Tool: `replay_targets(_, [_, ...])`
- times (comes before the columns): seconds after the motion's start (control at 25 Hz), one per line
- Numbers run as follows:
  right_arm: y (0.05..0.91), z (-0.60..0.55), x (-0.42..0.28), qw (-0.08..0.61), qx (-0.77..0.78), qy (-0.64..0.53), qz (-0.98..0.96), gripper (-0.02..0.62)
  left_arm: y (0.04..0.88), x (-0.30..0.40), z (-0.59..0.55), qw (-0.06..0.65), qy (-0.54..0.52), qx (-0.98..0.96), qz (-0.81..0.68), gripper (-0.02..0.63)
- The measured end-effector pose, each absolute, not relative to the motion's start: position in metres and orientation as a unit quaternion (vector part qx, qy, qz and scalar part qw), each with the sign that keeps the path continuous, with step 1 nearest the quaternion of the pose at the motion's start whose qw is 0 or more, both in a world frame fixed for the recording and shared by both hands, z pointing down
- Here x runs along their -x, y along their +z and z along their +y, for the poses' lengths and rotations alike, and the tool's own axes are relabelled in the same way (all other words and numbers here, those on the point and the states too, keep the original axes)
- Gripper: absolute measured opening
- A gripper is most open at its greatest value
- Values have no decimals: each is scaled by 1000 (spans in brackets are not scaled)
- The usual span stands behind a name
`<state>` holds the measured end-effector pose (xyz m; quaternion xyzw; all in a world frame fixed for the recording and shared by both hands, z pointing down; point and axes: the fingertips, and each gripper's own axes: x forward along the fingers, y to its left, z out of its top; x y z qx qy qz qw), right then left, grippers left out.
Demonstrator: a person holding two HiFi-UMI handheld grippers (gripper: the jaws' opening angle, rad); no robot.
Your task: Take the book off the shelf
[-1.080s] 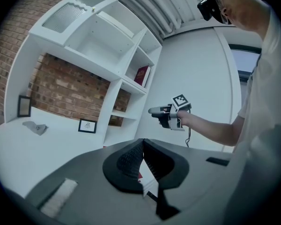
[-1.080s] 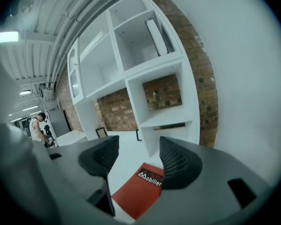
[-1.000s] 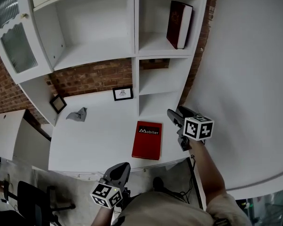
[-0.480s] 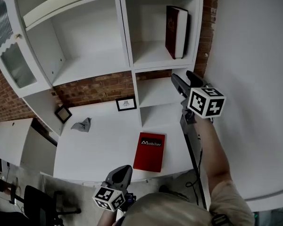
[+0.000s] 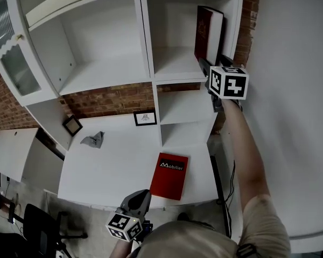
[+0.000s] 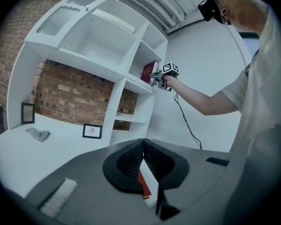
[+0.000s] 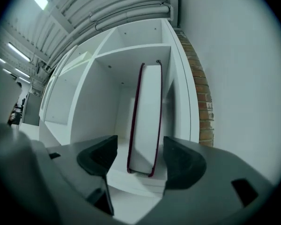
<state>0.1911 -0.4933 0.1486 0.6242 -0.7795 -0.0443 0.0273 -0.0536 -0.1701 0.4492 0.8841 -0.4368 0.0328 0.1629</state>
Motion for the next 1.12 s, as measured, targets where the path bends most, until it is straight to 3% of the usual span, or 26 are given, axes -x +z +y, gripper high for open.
replay_targets(0.56, [157, -545, -192, 79, -646, -37, -758, 262, 455, 76, -161, 167, 32, -866, -469, 5])
replay_targets(1.12, [154, -523, -190, 35, -644, -7, -764, 213, 455, 111, -136, 172, 23, -859, -482, 5])
